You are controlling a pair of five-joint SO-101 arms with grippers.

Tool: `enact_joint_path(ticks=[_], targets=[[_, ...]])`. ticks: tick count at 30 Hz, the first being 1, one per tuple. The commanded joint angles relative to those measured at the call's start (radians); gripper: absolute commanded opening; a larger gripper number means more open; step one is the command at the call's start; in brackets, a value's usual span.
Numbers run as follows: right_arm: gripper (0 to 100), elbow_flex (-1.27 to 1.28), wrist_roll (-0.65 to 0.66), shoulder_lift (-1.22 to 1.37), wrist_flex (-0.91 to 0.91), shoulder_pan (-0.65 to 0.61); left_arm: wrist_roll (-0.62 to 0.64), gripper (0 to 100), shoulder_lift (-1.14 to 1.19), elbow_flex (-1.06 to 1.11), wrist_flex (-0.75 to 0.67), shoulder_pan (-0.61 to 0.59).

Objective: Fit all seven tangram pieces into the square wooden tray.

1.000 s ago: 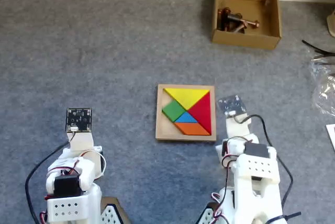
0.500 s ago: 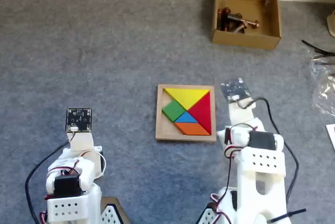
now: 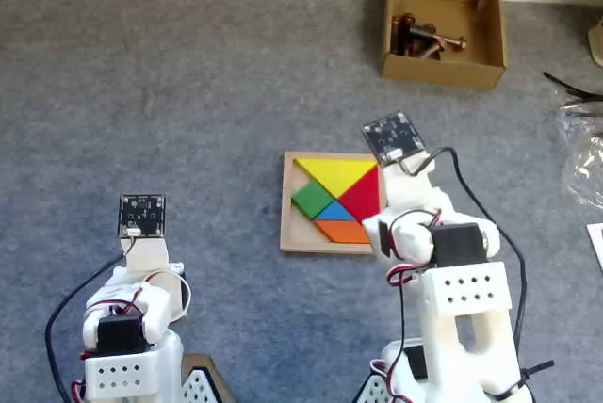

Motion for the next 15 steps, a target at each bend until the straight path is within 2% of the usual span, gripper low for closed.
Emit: enact_joint_path(ticks=[1,5,15], targets=[[14.8,-0.091,-0.051,-0.008,0.010,-0.068,0.002,0,0.007,0.021,0.008,-0.008],[14.8,-0.151,-0.107,0.038,0.019,-0.134,0.002,0,0.007,0.021,0.008,-0.008],[14.8,-0.472,-0.115,0.435,0.114,-0.214,0.002,0,0.007,0.021,0.008,-0.008]])
